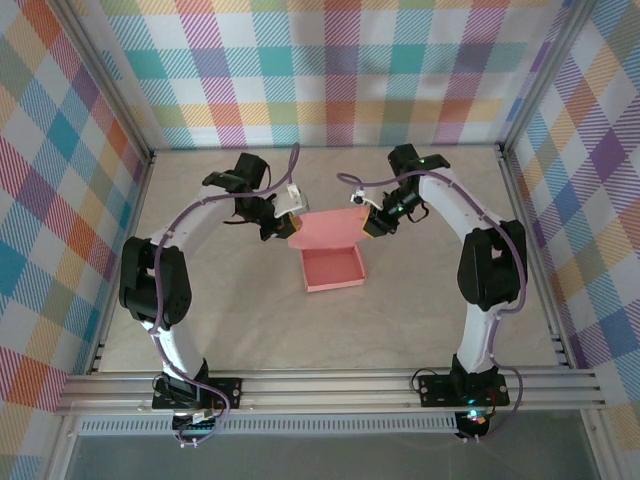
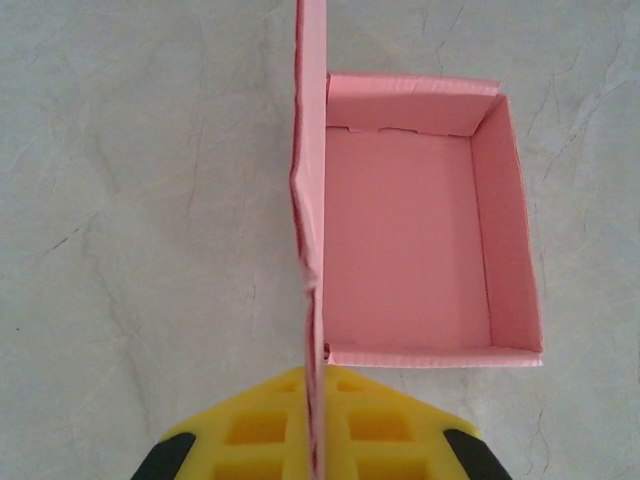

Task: Fold the paper box

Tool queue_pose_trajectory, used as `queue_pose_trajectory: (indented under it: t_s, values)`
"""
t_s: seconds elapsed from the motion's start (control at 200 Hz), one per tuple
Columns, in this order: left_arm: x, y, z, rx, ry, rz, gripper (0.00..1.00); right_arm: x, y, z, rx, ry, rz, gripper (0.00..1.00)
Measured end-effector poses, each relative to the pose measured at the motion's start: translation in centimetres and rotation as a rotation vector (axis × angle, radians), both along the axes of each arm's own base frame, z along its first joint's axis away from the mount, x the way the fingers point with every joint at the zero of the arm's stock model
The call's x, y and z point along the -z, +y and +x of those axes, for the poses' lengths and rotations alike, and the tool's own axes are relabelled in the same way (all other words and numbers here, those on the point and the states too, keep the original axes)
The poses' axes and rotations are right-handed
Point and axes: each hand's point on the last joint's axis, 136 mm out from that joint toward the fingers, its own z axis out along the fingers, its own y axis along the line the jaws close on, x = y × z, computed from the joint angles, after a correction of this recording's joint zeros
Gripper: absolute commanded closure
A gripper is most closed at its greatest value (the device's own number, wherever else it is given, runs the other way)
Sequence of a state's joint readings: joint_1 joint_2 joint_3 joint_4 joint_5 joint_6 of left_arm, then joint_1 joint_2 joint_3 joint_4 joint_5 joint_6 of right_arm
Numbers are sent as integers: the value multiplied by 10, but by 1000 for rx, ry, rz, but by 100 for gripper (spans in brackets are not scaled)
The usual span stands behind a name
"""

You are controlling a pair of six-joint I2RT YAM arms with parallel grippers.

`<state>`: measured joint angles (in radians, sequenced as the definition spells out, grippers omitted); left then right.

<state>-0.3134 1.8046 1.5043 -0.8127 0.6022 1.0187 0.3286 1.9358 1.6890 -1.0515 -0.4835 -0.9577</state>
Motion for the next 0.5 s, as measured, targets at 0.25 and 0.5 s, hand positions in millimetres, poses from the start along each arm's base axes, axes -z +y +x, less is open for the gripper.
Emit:
queue_pose_trajectory:
  t_s: [0.25,0.5]
  values:
    - [0,0,-3,17,11,-2,100,12,-1,7,3,-2,-23,74]
    - [0,-2,-7,49,23,-2,100,5,0,17,-7,-42,-25,69]
